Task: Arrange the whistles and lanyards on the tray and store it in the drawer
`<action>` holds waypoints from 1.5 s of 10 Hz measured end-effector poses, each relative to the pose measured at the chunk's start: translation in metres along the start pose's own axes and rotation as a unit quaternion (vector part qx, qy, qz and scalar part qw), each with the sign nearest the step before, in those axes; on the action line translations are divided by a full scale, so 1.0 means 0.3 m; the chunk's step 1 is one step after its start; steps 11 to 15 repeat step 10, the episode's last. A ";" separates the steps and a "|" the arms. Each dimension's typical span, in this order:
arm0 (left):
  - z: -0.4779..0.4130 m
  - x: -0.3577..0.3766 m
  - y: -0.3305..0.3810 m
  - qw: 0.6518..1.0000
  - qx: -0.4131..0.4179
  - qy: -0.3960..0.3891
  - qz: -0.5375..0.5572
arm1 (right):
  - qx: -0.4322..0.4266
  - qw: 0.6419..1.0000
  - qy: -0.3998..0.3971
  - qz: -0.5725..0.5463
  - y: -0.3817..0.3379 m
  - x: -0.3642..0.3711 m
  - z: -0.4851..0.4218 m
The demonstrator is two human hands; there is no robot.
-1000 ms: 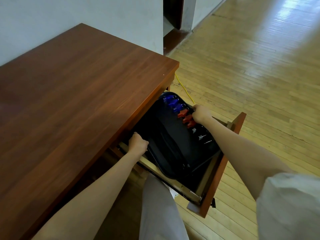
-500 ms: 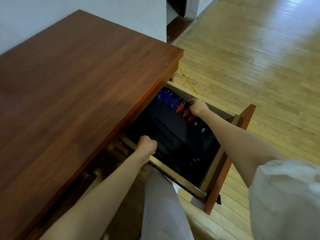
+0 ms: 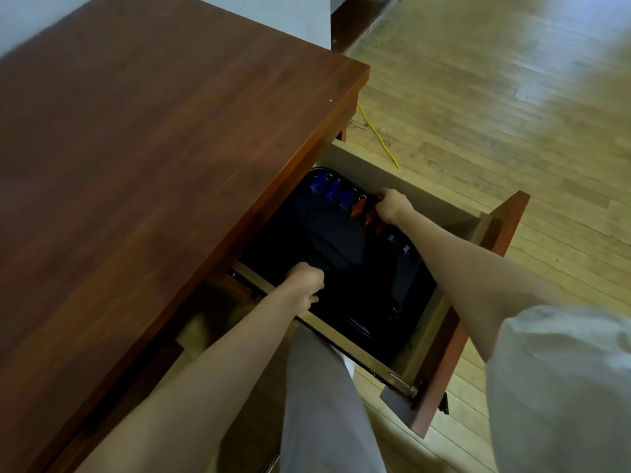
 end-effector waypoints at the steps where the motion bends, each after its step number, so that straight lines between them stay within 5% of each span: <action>1: -0.029 0.004 0.002 1.000 -0.013 -0.016 -0.015 | 0.010 1.000 -0.011 -0.013 0.031 0.024 -0.022; 7: -0.140 0.035 -0.069 0.998 -0.057 -0.006 -0.029 | -0.099 0.989 0.032 0.108 0.083 0.106 -0.066; 10: -0.013 0.004 -0.041 0.988 0.010 0.085 -0.132 | -0.143 0.924 0.073 0.347 0.095 0.042 0.170; 15: -0.013 0.004 -0.041 0.988 0.010 0.085 -0.132 | -0.143 0.924 0.073 0.347 0.095 0.042 0.170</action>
Point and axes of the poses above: each hand's wrist, its own z-axis away from the middle knuckle, its own x-axis out of the palm, y = z × x, the point moved 3 cm from there along -z, towards the middle knuckle, and after that the axes turned 10 degrees about z, right-handed, at the moved point
